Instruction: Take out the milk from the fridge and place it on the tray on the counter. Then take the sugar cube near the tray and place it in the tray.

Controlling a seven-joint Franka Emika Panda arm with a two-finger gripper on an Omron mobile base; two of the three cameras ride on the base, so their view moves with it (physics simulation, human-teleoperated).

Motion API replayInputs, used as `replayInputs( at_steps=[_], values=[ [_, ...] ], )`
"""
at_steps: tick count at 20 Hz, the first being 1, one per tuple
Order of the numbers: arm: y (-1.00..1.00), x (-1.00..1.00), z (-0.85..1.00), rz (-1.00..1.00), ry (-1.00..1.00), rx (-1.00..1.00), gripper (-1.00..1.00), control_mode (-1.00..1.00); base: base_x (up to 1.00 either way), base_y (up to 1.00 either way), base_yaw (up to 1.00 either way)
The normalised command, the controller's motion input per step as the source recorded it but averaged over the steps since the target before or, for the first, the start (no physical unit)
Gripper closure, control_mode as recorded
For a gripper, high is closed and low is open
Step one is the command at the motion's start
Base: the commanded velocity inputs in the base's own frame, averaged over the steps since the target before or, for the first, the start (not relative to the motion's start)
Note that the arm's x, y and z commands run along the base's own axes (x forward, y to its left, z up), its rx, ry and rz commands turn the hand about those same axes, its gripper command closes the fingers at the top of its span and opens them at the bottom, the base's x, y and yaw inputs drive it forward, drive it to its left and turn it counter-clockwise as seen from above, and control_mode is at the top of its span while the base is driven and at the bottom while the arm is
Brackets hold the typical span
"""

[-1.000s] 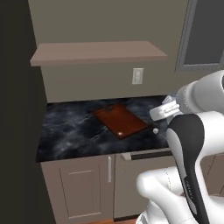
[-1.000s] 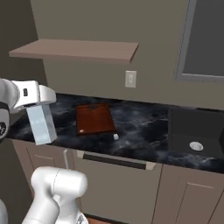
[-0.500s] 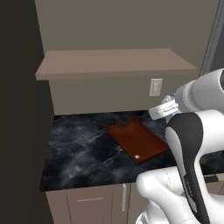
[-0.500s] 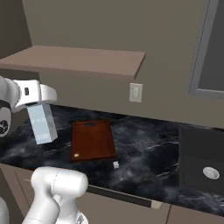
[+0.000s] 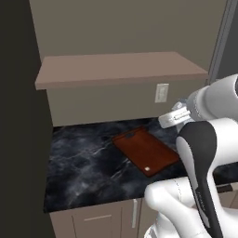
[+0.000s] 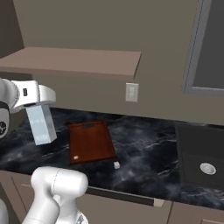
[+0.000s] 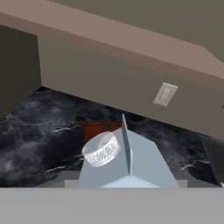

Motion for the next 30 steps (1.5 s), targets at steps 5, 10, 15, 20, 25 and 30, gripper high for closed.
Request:
replayInputs(
  at_steps=[5,10,15,20,25,30],
  values=[
    [0.0,0.0,0.0,0.0,0.0,0.0,1.0,1.0,0.27,0.06,-0.09],
    [0.0,0.07,-0.31,0.0,-0.04,0.3,1.0,-1.0,0.0,0.0,0.0],
    [0.06,0.32,-0.47,0.0,-0.05,0.21,1.0,-1.0,0.0,0.0,0.0],
    [0.09,0.62,-0.46,0.0,0.01,-0.01,1.0,-1.0,0.0,0.0,0.0],
    [0.0,0.65,-0.6,0.0,0.0,0.0,1.0,-1.0,0.0,0.0,0.0],
    [0.0,0.39,-0.63,0.03,-0.18,0.0,1.0,-1.0,0.0,0.0,0.0]
  ],
)
